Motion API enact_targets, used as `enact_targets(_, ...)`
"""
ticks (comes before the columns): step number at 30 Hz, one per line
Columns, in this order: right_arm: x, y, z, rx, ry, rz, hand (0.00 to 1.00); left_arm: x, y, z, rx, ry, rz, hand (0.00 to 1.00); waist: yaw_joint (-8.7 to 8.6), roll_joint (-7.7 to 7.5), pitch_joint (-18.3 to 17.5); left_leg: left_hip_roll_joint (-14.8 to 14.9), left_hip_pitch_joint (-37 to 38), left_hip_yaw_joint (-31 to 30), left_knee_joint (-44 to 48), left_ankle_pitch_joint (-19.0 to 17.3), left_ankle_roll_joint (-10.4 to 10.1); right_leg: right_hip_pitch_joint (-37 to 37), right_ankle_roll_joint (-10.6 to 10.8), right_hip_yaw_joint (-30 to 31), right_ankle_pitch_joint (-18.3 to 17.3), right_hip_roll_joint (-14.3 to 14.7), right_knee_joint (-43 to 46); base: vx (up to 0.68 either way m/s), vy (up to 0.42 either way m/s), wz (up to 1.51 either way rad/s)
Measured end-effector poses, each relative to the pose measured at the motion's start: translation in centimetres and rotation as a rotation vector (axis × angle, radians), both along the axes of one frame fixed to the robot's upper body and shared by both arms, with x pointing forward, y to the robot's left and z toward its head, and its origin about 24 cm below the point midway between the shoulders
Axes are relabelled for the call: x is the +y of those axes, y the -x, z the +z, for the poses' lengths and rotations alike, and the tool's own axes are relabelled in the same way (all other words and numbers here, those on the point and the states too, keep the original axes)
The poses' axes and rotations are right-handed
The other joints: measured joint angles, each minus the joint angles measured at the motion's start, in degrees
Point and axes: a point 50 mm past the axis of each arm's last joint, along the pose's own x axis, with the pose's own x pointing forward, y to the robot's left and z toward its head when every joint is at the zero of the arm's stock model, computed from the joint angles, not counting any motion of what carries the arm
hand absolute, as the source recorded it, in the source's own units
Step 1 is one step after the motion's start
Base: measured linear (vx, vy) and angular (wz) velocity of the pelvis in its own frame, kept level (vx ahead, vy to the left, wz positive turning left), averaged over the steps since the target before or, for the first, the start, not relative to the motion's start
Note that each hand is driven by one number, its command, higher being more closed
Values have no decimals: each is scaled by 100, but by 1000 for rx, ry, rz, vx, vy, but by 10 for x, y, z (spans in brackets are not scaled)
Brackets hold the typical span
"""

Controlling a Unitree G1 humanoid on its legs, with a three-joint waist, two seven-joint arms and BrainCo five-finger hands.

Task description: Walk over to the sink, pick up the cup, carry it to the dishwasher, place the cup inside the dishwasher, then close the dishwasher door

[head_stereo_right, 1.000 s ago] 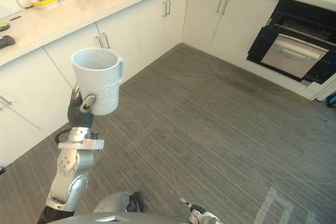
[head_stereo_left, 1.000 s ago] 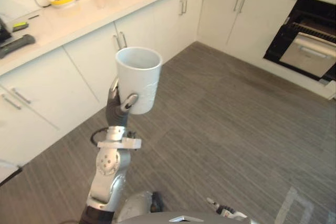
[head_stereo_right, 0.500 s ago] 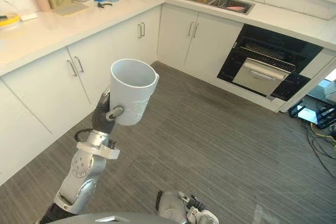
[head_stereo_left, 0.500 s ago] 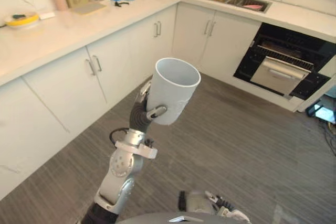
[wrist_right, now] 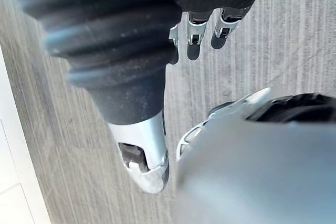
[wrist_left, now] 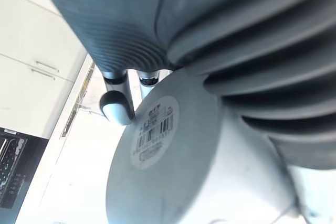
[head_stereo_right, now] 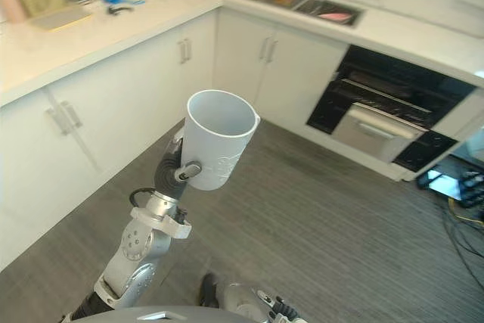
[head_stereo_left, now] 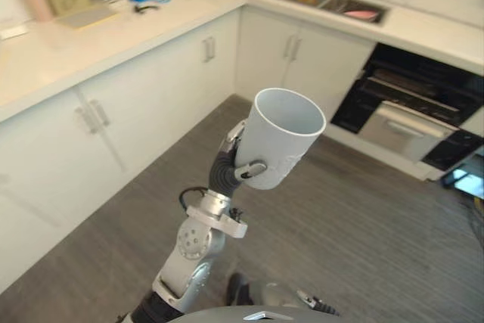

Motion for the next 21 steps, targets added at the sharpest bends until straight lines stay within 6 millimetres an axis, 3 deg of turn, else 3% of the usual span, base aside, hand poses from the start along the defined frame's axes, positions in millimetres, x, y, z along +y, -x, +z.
enact_targets(1,-1,-2,1,-2,6,17,0,3,-2,-1,12,4,28,100,28,87,74,79,-752,-457,1225,-316,-33,417,-41,191,42,252,-392,445,-108,-71)
enact_targets(2,-3,-4,1,-3,13,33,0,6,-3,-2,18,4,41,100,66,115,141,59,-1046,-560,1677,-629,-132,649,-85,321,58,348,-571,415,-116,-74)
enact_targets(3,-4,-7,0,9,18,54,0,11,-7,-7,38,-10,69,100,150,103,268,-132,-1541,-630,2145,-1211,-277,1140,-117,553,49,405,-860,411,-88,-78)
enact_targets(4,-3,-8,-1,18,17,67,0,16,-9,-10,55,-19,91,100,238,58,341,-437,-1970,-632,2056,-1629,-399,1561,-34,796,-17,394,-1073,403,-84,-76)
enact_targets(6,-5,-12,-1,10,28,71,0,20,-10,-6,38,-10,107,100,364,69,379,-792,-2440,-378,1152,-1999,-612,2012,66,1106,-136,348,-1226,480,-51,-70)
enact_targets(8,-4,-23,1,-26,36,83,0,24,-11,-1,27,21,122,100,380,87,389,-1332,-2641,52,-692,-1942,-667,2258,299,1344,-381,154,-1208,528,-2,-61)
enact_targets(9,-5,-27,1,-41,46,90,0,24,-10,4,17,49,129,100,373,118,377,-1771,-2655,231,-2238,-1458,-736,2394,425,1539,-469,26,-1220,427,44,-47)
enact_targets(11,-4,-30,2,-53,72,138,0,24,-7,15,-9,97,153,100,402,276,365,-2054,-2853,226,-3413,-700,-744,2600,492,1923,-525,54,-1235,635,125,-79)
enact_targets(12,2,-29,1,-50,76,179,0,26,-6,19,-18,116,170,100,438,293,359,-2095,-2874,297,-3755,-380,-633,2810,550,2144,-643,92,-1229,748,174,-108)
enact_targets(13,4,-27,1,-61,85,193,0,26,-6,20,-16,125,182,100,472,299,298,-2070,-2818,321,-3854,136,-30,3018,521,2334,-771,169,-1169,659,138,-86)
enact_targets(14,5,-26,1,-66,85,189,0,27,-6,19,-14,123,186,100,474,231,231,-2097,-2801,365,-3783,410,399,3058,460,2376,-842,134,-1078,692,119,-42)
enact_targets(15,9,-23,0,-68,76,174,0,27,-7,19,-17,117,184,100,373,54,168,-2240,-2752,443,-3727,282,602,3006,455,2331,-933,-7,-813,664,110,1)
enact_targets(16,13,-19,-2,-59,64,157,0,25,-8,21,-22,117,176,100,339,-79,143,-2364,-2615,408,-3866,132,685,2702,500,2291,-914,-72,-129,629,111,15)
enact_targets(17,12,-16,-3,-50,63,145,0,25,-8,21,-25,115,173,100,344,-116,137,-2413,-2519,353,-3952,69,660,2536,634,2207,-843,-63,297,554,118,20)
enact_targets(18,13,-8,-6,-29,48,104,0,24,-11,20,-24,103,173,100,313,-157,141,-2478,-2282,186,-4071,-71,606,2174,1249,1960,-596,-150,1260,534,122,16)
enact_targets(19,12,-8,-6,-34,53,90,0,25,-16,15,-8,81,179,100,313,-180,147,-2500,-1883,128,-4036,-341,492,1692,1685,1476,-372,-493,2830,643,148,11)
enact_targets(20,11,-9,-5,-43,59,88,0,26,-17,13,-1,76,183,100,307,-178,151,-2501,-1694,126,-4009,-474,458,1511,1708,1285,-298,-705,3533,539,128,-5)
enact_targets(21,10,-12,-3,-67,65,82,0,25,-16,12,2,74,179,100,296,-177,157,-2500,-1385,123,-4008,-651,426,1227,1563,1003,-236,-1119,4546,530,132,2)
